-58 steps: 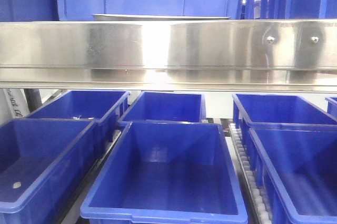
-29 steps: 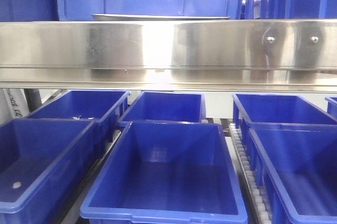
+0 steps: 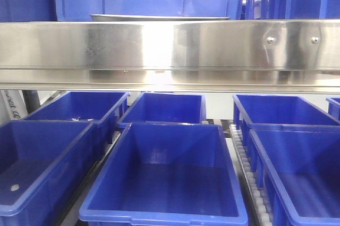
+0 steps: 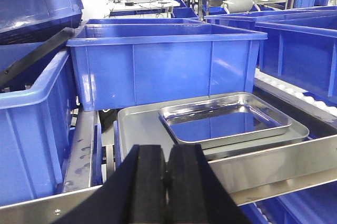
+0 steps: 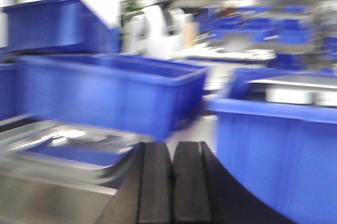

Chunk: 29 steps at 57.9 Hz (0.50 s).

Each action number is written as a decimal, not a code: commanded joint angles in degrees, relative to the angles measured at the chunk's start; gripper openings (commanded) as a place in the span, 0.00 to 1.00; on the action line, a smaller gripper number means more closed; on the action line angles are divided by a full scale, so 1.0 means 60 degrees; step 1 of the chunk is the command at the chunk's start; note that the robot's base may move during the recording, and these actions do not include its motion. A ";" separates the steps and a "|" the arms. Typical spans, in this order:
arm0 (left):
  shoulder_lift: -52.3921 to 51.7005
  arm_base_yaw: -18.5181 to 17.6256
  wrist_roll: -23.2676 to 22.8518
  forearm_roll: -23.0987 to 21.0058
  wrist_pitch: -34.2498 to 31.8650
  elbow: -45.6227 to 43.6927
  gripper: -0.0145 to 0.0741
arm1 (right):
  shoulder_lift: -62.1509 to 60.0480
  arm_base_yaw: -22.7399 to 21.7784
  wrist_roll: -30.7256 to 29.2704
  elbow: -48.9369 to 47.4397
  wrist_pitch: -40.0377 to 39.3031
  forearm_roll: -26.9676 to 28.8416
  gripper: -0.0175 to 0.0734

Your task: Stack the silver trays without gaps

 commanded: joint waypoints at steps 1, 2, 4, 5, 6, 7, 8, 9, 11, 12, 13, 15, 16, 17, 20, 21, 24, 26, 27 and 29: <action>-0.0046 -0.0012 -0.0088 -0.0015 -0.0098 0.0004 0.16 | -0.0048 -0.0809 -0.0067 0.0447 -0.0868 -0.0164 0.11; -0.0046 -0.0012 -0.0088 -0.0015 -0.0098 0.0004 0.16 | -0.0048 -0.0981 -0.0067 0.0562 -0.0997 -0.0164 0.11; -0.0046 -0.0012 -0.0088 -0.0015 -0.0098 0.0004 0.16 | -0.0048 -0.1237 -0.0067 0.0807 -0.1208 -0.0164 0.11; -0.0046 -0.0012 -0.0088 -0.0015 -0.0098 0.0004 0.16 | -0.0048 -0.1370 -0.0067 0.0889 -0.1297 -0.0164 0.11; -0.0046 -0.0012 -0.0088 -0.0015 -0.0098 0.0004 0.16 | -0.0048 -0.1445 -0.0067 0.1022 -0.1426 -0.0164 0.11; -0.0046 -0.0012 -0.0088 -0.0015 -0.0098 0.0004 0.16 | -0.0071 -0.1545 -0.0067 0.1107 -0.1503 -0.0164 0.11; -0.0046 -0.0012 -0.0088 -0.0015 -0.0098 0.0004 0.16 | -0.0093 -0.1596 -0.0067 0.1236 -0.1600 -0.0164 0.11; -0.0046 -0.0012 -0.0088 -0.0015 -0.0098 0.0004 0.16 | -0.0115 -0.1646 -0.0067 0.1323 -0.1697 -0.0164 0.11; -0.0046 -0.0012 -0.0088 -0.0015 -0.0098 0.0004 0.16 | -0.0193 -0.1696 -0.0067 0.1547 -0.1879 -0.0164 0.11; -0.0046 -0.0012 -0.0088 -0.0015 -0.0098 0.0004 0.16 | -0.0264 -0.1715 -0.0067 0.1686 -0.2011 -0.0164 0.11; -0.0046 -0.0012 -0.0088 -0.0015 -0.0098 0.0004 0.16 | -0.0308 -0.1721 -0.0067 0.1787 -0.2086 -0.0164 0.11; -0.0046 -0.0012 -0.0088 -0.0015 -0.0098 0.0004 0.16 | -0.0477 -0.1721 -0.0067 0.2100 -0.2357 -0.0164 0.11; -0.0046 -0.0012 -0.0088 -0.0015 -0.0098 0.0004 0.16 | -0.0541 -0.1721 -0.0067 0.2210 -0.2451 -0.0164 0.11; -0.0046 -0.0012 -0.0088 -0.0015 -0.0098 0.0004 0.16 | -0.0641 -0.1721 -0.0067 0.2383 -0.2593 -0.0164 0.11; -0.0046 -0.0012 -0.0088 -0.0015 -0.0098 0.0004 0.16 | -0.0933 -0.1721 -0.0067 0.2898 -0.3006 -0.0164 0.11; -0.0046 -0.0012 -0.0088 -0.0015 -0.0098 0.0004 0.16 | -0.1043 -0.1721 -0.0067 0.3105 -0.3179 -0.0164 0.11; -0.0046 -0.0012 -0.0088 -0.0015 -0.0098 0.0004 0.16 | -0.1333 -0.1721 -0.0067 0.3679 -0.3546 -0.0164 0.11; -0.0046 -0.0012 -0.0088 -0.0015 -0.0098 0.0004 0.16 | -0.1520 -0.1721 -0.0067 0.4015 -0.3735 -0.0164 0.11; -0.0046 -0.0012 -0.0088 -0.0015 -0.0098 0.0004 0.16 | -0.1635 -0.1721 -0.0067 0.4195 -0.3755 -0.0164 0.11; -0.0046 -0.0012 -0.0088 -0.0015 -0.0098 0.0004 0.16 | -0.1826 -0.1721 -0.0067 0.4468 -0.3755 -0.0164 0.11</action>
